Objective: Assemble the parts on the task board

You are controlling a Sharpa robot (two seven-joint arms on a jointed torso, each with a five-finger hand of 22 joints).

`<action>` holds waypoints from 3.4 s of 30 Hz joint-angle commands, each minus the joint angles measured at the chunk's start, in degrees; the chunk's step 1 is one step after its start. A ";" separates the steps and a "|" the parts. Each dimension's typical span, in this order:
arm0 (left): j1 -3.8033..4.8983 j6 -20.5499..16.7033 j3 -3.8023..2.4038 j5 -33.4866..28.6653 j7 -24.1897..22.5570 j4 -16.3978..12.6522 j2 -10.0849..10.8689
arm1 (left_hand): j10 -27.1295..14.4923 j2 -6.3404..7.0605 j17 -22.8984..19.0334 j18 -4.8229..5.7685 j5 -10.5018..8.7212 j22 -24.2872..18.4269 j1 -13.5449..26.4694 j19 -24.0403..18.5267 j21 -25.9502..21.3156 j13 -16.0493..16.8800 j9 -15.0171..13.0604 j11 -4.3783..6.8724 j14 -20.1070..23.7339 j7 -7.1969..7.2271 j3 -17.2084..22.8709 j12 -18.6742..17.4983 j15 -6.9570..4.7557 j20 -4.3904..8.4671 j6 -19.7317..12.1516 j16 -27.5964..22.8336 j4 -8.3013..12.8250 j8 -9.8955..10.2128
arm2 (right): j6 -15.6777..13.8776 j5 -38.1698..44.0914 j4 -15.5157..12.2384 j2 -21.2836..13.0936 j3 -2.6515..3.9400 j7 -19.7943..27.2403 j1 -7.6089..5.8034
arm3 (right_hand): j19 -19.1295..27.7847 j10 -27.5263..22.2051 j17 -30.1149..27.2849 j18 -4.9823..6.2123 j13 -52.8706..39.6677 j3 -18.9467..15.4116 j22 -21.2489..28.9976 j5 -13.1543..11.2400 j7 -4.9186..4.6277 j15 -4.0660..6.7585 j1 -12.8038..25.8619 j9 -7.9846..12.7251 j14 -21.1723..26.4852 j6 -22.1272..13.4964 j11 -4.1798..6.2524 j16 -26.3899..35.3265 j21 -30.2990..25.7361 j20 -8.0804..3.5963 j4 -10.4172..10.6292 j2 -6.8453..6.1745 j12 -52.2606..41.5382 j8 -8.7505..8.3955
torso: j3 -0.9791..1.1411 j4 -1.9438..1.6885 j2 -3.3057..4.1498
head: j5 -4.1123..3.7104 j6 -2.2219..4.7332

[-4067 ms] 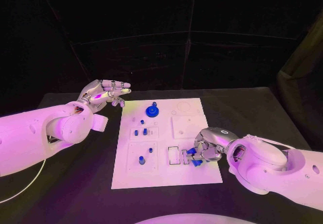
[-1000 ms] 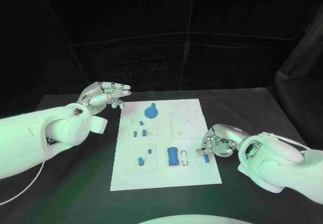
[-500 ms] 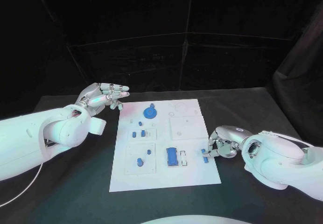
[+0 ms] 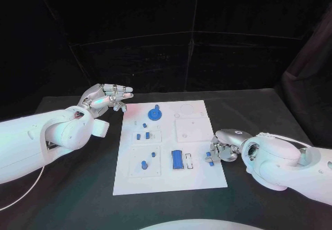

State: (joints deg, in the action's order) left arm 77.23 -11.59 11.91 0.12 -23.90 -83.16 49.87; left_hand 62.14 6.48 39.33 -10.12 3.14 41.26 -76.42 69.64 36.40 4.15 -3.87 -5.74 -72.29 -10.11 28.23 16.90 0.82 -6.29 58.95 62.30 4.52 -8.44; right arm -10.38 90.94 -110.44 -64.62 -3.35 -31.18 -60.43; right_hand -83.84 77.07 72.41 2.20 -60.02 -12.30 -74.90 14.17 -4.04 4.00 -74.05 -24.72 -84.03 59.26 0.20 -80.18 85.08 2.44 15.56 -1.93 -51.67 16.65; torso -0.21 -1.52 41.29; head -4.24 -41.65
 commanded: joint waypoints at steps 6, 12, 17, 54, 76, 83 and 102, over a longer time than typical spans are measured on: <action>0.07 0.66 -0.01 -0.17 -0.26 0.03 -0.05 | -0.46 -0.34 -0.03 -0.37 0.02 -0.07 0.04 -0.36 -0.34 -0.03 0.00 -0.10 0.29 -0.01 -0.24 0.23 -0.01 -0.12 -0.18 -0.29 0.00 -0.22 | 3.77 3.63 0.60 0.98 -0.09 -0.26 0.10 | -0.45 -0.31 0.06 -0.15 0.04 0.48 -7.79 1.29 -0.04 0.01 -4.16 -0.05 -2.75 0.64 0.15 0.39 -0.27 0.15 -2.35 0.67 0.66 -0.73 | -0.09 -0.01 -0.11 | -0.10 -0.21; 0.08 0.67 0.00 -0.17 -0.24 -0.02 0.05 | -0.46 -0.34 -0.03 -0.37 0.02 -0.07 0.04 -0.36 -0.34 -0.03 0.00 -0.10 0.29 -0.01 -0.24 0.23 -0.01 -0.12 -0.18 -0.29 0.00 -0.22 | 7.70 9.32 1.26 1.97 -0.10 -0.42 0.22 | -0.25 -1.01 -0.11 -0.09 0.83 3.62 -7.59 -4.01 -0.06 0.11 -10.85 0.22 -2.66 0.89 0.26 0.67 -0.50 -0.08 -6.37 1.81 2.21 -1.80 | -0.11 -0.08 -0.15 | 0.03 -0.28; 0.08 0.67 0.01 -0.17 -0.24 -0.10 0.17 | -0.46 -0.34 -0.03 -0.37 0.02 -0.07 0.04 -0.36 -0.34 -0.03 0.00 -0.10 0.29 -0.01 -0.24 0.23 -0.01 -0.12 -0.18 -0.29 0.00 -0.22 | 9.13 11.57 1.26 2.53 -0.11 -0.48 0.40 | -0.25 -1.32 0.03 -0.10 1.30 5.85 -7.61 -5.29 -0.12 0.13 -13.33 0.69 -2.66 1.36 0.26 0.70 -0.54 -0.04 -7.97 2.15 3.09 -2.75 | -0.12 -0.03 -0.15 | 0.00 -0.16; 0.09 0.67 0.04 -0.17 -0.27 -0.26 0.28 | -0.48 -0.36 -0.09 -0.37 0.03 -0.08 0.05 -0.35 -0.36 -0.03 0.00 -0.10 0.31 -0.01 -0.27 0.27 -0.01 -0.12 -0.18 -0.29 0.01 -0.23 | -8.75 -10.58 -2.77 3.50 -0.06 -1.88 0.44 | -1.76 1.05 3.09 -0.58 -0.21 16.97 -9.51 14.61 0.10 0.21 -1.53 2.36 -3.29 4.70 0.37 -0.86 0.75 -0.12 0.93 -3.30 2.09 -7.71 | -0.12 -0.07 -0.06 | 0.27 -0.43; 0.10 0.64 0.03 -0.17 -0.27 -0.40 0.36 | -0.56 -0.37 -0.22 -0.37 0.03 -0.11 -0.02 -0.34 -0.39 -0.04 0.00 -0.10 0.35 -0.02 -0.30 0.32 -0.02 -0.11 -0.23 -0.31 0.10 -0.24 | -4.94 -12.93 -0.94 6.86 -0.07 -2.68 0.45 | -1.75 1.39 3.17 -0.57 -0.44 16.68 -9.53 18.02 0.51 0.39 0.94 1.94 -3.28 6.02 0.65 -0.85 0.73 -0.22 0.88 -3.14 2.03 -7.60 | -0.06 -0.01 -0.10 | 0.47 -0.78; 0.10 0.66 0.03 -0.17 -0.26 -0.41 0.37 | -0.56 -0.37 -0.22 -0.37 0.03 -0.11 -0.02 -0.34 -0.39 -0.04 0.00 -0.10 0.35 -0.02 -0.30 0.32 -0.02 -0.11 -0.23 -0.31 0.10 -0.24 | -5.06 -12.07 -0.68 7.21 -0.07 -2.76 0.45 | -1.73 1.50 3.11 -0.57 -0.41 15.76 -9.53 18.13 0.50 0.41 2.86 1.79 -3.26 6.26 0.64 -0.77 0.71 -0.29 1.06 -3.24 2.19 -7.64 | -0.08 -0.01 -0.08 | 0.52 -0.74; 0.10 0.65 0.03 -0.17 -0.20 -0.41 0.41 | -0.63 -0.36 -0.19 -0.37 0.03 -0.12 0.00 -0.33 -0.41 -0.05 0.03 -0.13 0.34 -0.06 -0.35 0.34 -0.01 -0.12 -0.35 -0.24 0.12 -0.20 | -5.80 -9.34 -0.74 7.23 -0.07 -2.65 0.45 | -1.05 0.58 1.69 -0.32 1.00 7.31 -8.70 -1.52 0.26 0.12 8.99 1.05 -2.96 5.88 0.29 0.49 -0.06 -0.01 0.85 -1.96 5.04 -8.36 | -0.03 0.03 -0.13 | 0.49 -0.67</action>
State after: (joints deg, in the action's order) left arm 77.25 -11.48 11.99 0.12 -23.85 -83.44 50.24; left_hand 61.93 6.48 39.17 -10.12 3.14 41.21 -76.43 69.64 36.17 4.15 -3.87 -5.95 -72.29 -10.12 28.24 16.86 0.82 -6.29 58.95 62.30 4.52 -8.44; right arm -16.01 80.54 -110.88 -57.27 -3.42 -34.09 -59.92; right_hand -83.84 77.88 74.15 2.20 -59.02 -4.65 -74.91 12.84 -3.61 3.99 -65.05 -23.61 -84.03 65.37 0.60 -79.99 85.26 2.44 16.28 -3.83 -46.94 8.57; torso -0.26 -1.52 41.19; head -3.70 -42.33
